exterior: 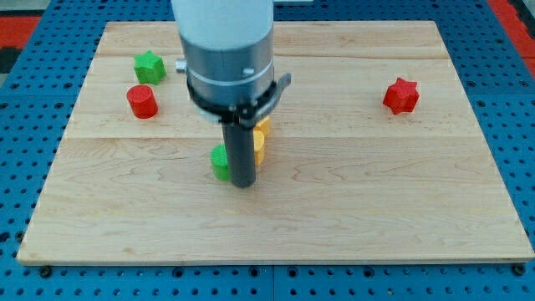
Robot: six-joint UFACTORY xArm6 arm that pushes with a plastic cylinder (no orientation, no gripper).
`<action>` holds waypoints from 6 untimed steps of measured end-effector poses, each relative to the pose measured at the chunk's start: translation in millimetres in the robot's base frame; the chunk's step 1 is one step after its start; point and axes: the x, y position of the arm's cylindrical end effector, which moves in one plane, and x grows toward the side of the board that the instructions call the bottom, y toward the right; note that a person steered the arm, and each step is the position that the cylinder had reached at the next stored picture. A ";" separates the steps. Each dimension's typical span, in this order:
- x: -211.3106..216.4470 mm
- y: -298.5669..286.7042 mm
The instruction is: Push the red star towards the bottom center side
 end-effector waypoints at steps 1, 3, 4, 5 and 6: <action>-16.6 -87.2; -31.8 -43.6; -56.5 -41.9; -72.4 -99.2; -72.7 -114.7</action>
